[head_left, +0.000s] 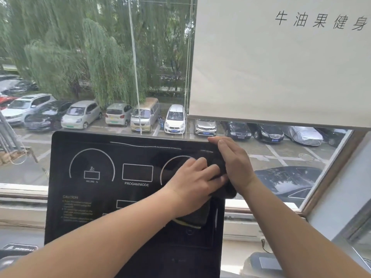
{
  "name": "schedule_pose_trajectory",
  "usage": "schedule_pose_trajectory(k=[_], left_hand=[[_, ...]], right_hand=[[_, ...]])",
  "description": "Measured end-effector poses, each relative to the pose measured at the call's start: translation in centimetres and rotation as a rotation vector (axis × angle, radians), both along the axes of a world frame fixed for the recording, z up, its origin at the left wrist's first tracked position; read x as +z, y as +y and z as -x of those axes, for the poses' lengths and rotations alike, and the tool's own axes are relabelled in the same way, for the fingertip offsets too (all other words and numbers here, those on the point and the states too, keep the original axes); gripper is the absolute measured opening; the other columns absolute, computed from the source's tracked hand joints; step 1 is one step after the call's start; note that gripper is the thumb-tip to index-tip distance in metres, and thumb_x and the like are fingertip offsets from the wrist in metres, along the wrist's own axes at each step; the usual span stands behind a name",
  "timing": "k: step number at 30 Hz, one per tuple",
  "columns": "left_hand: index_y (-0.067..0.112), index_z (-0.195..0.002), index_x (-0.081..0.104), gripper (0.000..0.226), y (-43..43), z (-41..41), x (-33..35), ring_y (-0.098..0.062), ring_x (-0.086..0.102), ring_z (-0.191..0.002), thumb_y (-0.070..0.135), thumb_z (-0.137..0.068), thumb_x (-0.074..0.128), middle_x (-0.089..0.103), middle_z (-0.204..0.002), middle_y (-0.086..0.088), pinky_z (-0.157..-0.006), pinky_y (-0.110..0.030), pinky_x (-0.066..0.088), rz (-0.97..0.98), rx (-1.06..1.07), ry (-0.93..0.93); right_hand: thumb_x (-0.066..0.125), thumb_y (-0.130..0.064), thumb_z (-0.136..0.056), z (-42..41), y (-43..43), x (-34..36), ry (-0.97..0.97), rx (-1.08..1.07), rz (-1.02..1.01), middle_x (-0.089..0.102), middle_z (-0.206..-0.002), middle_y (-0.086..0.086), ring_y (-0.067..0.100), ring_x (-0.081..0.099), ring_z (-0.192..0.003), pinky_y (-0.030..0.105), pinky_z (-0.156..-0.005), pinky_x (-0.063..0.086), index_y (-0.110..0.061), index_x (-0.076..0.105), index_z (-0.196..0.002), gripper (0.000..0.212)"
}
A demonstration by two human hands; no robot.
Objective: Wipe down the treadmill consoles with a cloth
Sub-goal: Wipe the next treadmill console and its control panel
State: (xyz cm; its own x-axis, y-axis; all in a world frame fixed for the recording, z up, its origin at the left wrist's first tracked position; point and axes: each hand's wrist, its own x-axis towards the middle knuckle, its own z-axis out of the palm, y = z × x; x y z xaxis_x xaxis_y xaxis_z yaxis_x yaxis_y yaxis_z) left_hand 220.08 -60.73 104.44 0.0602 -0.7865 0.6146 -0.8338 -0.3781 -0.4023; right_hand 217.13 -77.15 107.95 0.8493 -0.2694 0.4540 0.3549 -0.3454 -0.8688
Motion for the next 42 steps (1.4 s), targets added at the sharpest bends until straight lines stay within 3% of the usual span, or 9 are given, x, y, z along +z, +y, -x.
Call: schedule_pose_trajectory(k=[3,8,14,19,25,32,37,40,42], left_hand=[[0.024,-0.137,0.062,0.046,1.2,-1.7,2.4,-0.028,0.054,-0.088,0.026,-0.092,0.056,0.064,-0.108,-0.001,-0.072,-0.044,0.044,-0.059,0.003,-0.097],[0.018,-0.136,0.066,0.054,1.5,-1.3,2.1,-0.034,0.060,-0.092,0.033,-0.085,0.059,0.066,-0.112,-0.004,-0.073,-0.046,0.052,0.260,0.168,0.079],[0.025,-0.136,0.064,0.041,1.7,-1.8,3.2,-0.026,0.059,-0.093,0.025,-0.097,0.049,0.068,-0.116,0.003,-0.075,-0.042,0.045,-0.110,-0.024,-0.112],[0.016,-0.127,0.071,0.036,0.0,-0.5,1.0,-0.028,0.067,-0.096,0.015,-0.092,0.063,0.072,-0.123,0.002,-0.074,-0.043,0.048,0.266,0.092,-0.017],[0.023,-0.126,0.070,0.033,0.6,-0.4,1.0,-0.025,0.065,-0.092,0.015,-0.099,0.053,0.071,-0.117,0.006,-0.075,-0.043,0.047,-0.042,-0.062,-0.099],[0.017,-0.130,0.071,0.043,0.1,-0.1,1.2,-0.028,0.066,-0.106,0.021,-0.088,0.063,0.070,-0.130,0.005,-0.080,-0.045,0.049,0.280,0.124,0.024],[0.024,-0.139,0.064,0.049,0.4,0.1,0.4,-0.029,0.060,-0.117,0.022,-0.090,0.067,0.064,-0.141,0.006,-0.087,-0.044,0.050,-0.042,-0.030,0.030],[0.028,-0.141,0.062,0.043,1.9,-1.0,2.5,-0.025,0.061,-0.120,0.028,-0.099,0.053,0.063,-0.142,0.009,-0.091,-0.043,0.046,-0.190,-0.073,-0.071],[0.025,-0.138,0.065,0.043,3.2,-2.6,4.2,-0.025,0.062,-0.117,0.030,-0.097,0.051,0.066,-0.138,0.007,-0.094,-0.042,0.043,-0.061,0.003,-0.111]], right_hand=[[0.045,-0.034,-0.101,-0.2,0.0,0.0,0.003,-0.013,-0.022,0.070,-0.124,-0.013,0.005,0.060,-0.123,0.039,-0.114,0.044,-0.025,0.078,-0.114,0.036],[0.047,-0.034,-0.100,0.1,0.3,0.0,0.015,0.004,-0.061,0.072,-0.120,-0.008,0.012,0.064,-0.120,0.048,-0.110,0.047,-0.024,0.078,-0.110,0.035],[0.046,-0.037,-0.100,0.2,0.1,0.2,0.044,-0.017,-0.041,0.071,-0.123,-0.013,0.008,0.063,-0.120,0.045,-0.111,0.047,-0.028,0.078,-0.113,0.035],[0.048,-0.037,-0.100,0.2,0.5,0.3,0.047,-0.045,-0.003,0.072,-0.118,-0.013,0.007,0.065,-0.116,0.046,-0.108,0.049,-0.030,0.077,-0.109,0.031],[0.045,-0.034,-0.105,0.5,0.4,0.5,0.056,-0.082,0.092,0.070,-0.122,-0.017,0.002,0.060,-0.119,0.038,-0.111,0.045,-0.029,0.075,-0.117,0.032],[0.045,-0.050,-0.099,0.5,0.6,1.2,0.135,-0.097,0.064,0.074,-0.108,-0.014,0.010,0.068,-0.107,0.047,-0.099,0.055,-0.039,0.076,-0.108,0.035],[0.037,-0.049,-0.108,0.8,0.3,2.0,0.170,-0.138,0.163,0.069,-0.110,-0.026,-0.013,0.057,-0.105,0.018,-0.088,0.042,-0.036,0.076,-0.116,0.041],[0.036,-0.050,-0.108,0.7,0.1,1.5,0.185,-0.109,0.187,0.071,-0.115,-0.019,-0.002,0.062,-0.108,0.027,-0.096,0.049,-0.036,0.073,-0.120,0.041],[0.035,-0.055,-0.106,0.6,0.1,1.3,0.208,-0.088,0.206,0.071,-0.117,-0.014,0.006,0.064,-0.111,0.038,-0.103,0.051,-0.036,0.070,-0.121,0.043]])
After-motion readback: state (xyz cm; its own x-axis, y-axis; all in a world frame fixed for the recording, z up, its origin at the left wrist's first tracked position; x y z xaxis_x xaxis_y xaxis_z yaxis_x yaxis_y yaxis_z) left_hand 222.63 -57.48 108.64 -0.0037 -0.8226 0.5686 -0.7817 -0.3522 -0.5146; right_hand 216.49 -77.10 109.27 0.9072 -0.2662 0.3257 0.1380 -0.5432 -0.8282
